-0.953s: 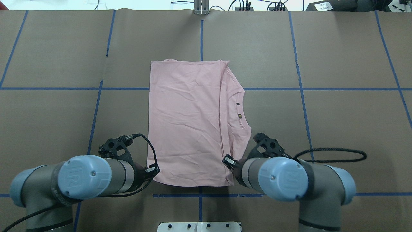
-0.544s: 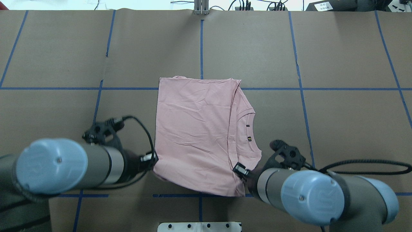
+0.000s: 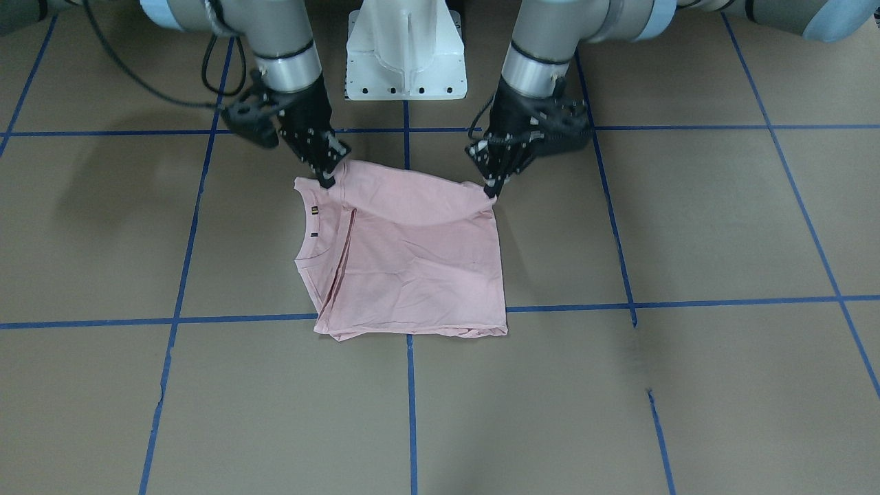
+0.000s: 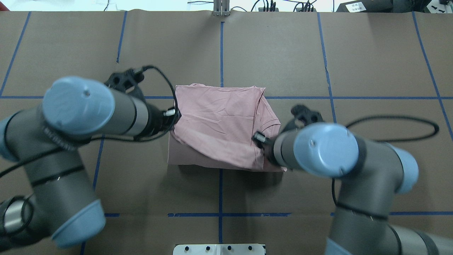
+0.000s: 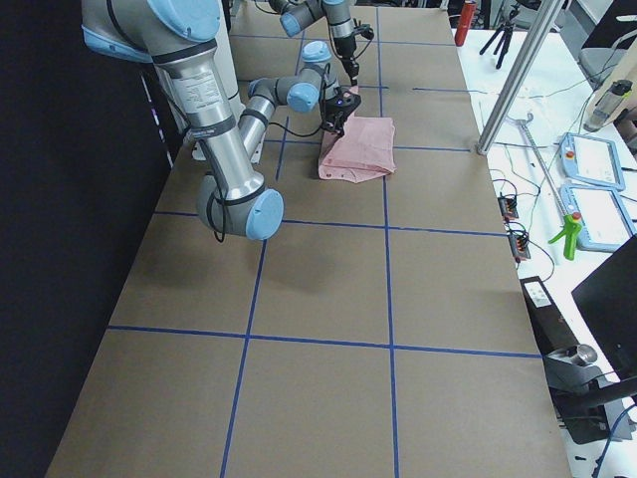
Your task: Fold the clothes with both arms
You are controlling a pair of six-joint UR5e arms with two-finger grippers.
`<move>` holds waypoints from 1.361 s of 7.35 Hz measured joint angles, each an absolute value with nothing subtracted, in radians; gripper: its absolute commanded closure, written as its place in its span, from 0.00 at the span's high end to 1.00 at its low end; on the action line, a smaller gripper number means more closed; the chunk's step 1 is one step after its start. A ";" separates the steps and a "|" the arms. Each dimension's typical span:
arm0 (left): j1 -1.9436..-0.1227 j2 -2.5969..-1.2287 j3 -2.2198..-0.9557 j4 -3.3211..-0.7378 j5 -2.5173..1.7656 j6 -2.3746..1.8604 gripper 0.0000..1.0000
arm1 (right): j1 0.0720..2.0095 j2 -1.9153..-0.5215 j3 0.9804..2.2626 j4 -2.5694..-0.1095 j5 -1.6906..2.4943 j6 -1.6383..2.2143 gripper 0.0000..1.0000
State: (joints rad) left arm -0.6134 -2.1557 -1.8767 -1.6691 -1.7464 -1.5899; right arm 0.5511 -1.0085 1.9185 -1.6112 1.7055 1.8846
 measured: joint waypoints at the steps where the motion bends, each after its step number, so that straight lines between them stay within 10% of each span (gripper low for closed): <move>1: -0.622 -2.177 -1.803 -1.715 -1.722 -1.567 0.00 | 0.593 -0.956 1.836 -1.609 1.730 1.865 0.00; 5: -0.627 -2.221 -1.680 -1.778 -1.669 -1.523 0.18 | 0.655 -0.892 1.645 -1.492 1.795 1.843 0.00; 6: -0.628 -2.228 -1.619 -1.839 -1.650 -1.516 0.41 | 0.669 -0.868 1.573 -1.462 1.814 1.819 0.39; 7: -0.640 -2.248 -1.498 -1.950 -1.626 -1.477 0.75 | 0.691 -0.821 1.444 -1.391 1.842 1.782 0.99; 8: -0.676 -2.272 -1.361 -2.077 -1.606 -1.385 1.00 | 0.724 -0.756 1.250 -1.269 1.874 1.713 1.00; 10: -0.760 -2.288 -1.235 -2.232 -1.605 -1.223 1.00 | 0.835 -0.673 0.998 -1.111 1.967 1.510 1.00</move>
